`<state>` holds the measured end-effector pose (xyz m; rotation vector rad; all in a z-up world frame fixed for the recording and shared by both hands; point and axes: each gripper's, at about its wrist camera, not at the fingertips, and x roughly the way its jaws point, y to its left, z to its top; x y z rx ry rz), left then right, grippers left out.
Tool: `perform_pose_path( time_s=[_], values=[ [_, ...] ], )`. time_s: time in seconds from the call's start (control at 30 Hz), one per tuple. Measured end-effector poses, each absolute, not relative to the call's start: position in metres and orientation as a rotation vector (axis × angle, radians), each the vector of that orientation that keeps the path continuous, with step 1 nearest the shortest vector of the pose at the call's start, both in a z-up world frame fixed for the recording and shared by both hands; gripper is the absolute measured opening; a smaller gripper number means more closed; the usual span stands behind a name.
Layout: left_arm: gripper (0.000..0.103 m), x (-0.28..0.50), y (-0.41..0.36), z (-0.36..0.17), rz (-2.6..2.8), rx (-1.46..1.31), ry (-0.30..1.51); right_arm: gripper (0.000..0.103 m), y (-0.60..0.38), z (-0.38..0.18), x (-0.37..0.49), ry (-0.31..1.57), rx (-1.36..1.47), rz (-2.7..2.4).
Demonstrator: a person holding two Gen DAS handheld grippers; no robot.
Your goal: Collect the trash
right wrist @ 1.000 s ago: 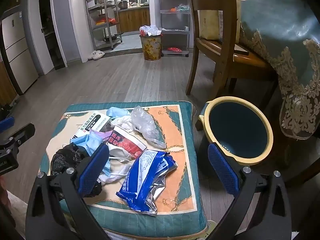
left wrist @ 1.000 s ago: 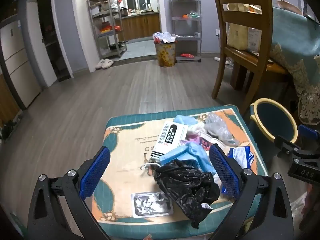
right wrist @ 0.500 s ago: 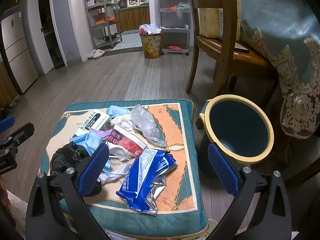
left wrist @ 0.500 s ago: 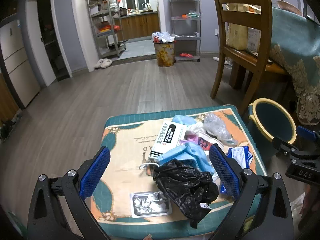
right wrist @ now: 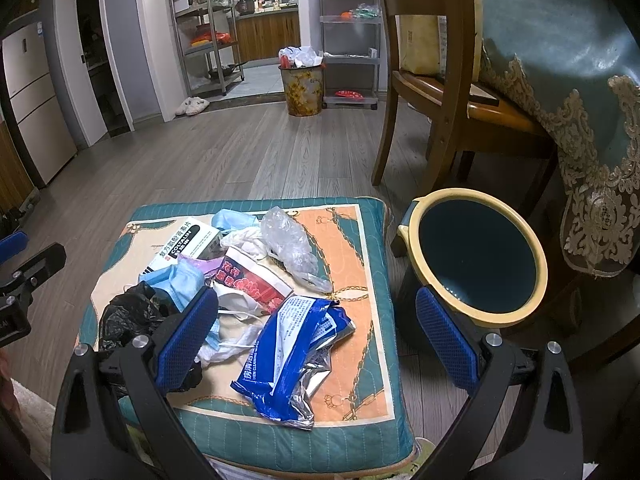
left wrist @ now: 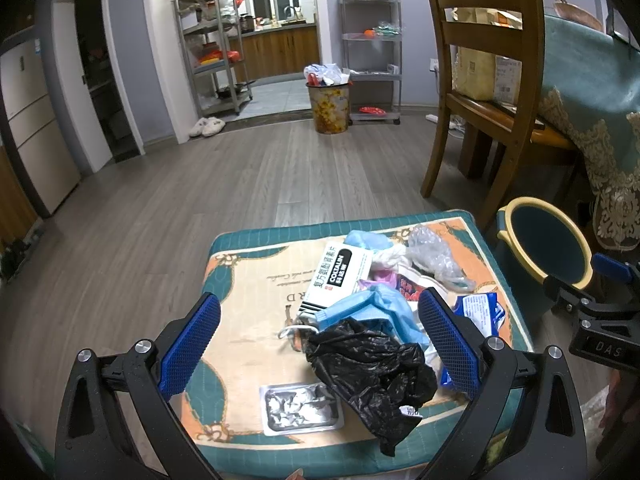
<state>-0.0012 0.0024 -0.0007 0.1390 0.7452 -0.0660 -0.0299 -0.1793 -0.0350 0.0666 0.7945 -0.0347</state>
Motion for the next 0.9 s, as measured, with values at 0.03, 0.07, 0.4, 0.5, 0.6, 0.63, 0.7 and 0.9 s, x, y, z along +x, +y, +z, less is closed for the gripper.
perform_pose_path(
  time_s=[0.03, 0.07, 0.4, 0.5, 0.6, 0.63, 0.7, 0.9],
  values=[
    [0.098, -0.0009, 0.0027, -0.0007, -0.067, 0.137, 0.746, 0.097, -0.1792, -0.0357, -0.0299, 0.797, 0.066, -0.036],
    [0.098, -0.0012, 0.0028, -0.0009, -0.067, 0.137, 0.746, 0.097, -0.1794, -0.0358, -0.0295, 0.798, 0.065, -0.037],
    [0.098, 0.0007, -0.0004, -0.0011, -0.068, 0.136, 0.747, 0.097, -0.1808, -0.0356, -0.0286, 0.802, 0.067, -0.04],
    [0.098, 0.0007, 0.0, -0.0011, -0.068, 0.135, 0.746, 0.097, -0.1809, -0.0353, -0.0289, 0.803, 0.071, -0.04],
    [0.098, 0.0007, -0.0001, -0.001, -0.067, 0.136, 0.747, 0.097, -0.1812, -0.0362, -0.0293, 0.807, 0.071, -0.042],
    [0.098, 0.0007, 0.0, -0.001, -0.068, 0.135, 0.746, 0.097, -0.1818, -0.0362, -0.0295, 0.808, 0.072, -0.042],
    [0.098, 0.0007, -0.0001, -0.001, -0.068, 0.135, 0.747, 0.097, -0.1819, -0.0365, -0.0289, 0.81, 0.071, -0.043],
    [0.098, 0.0004, 0.0018, 0.0004, -0.088, 0.094, 0.738, 0.097, -0.1841, -0.0378, -0.026, 0.804, 0.053, -0.065]
  ],
)
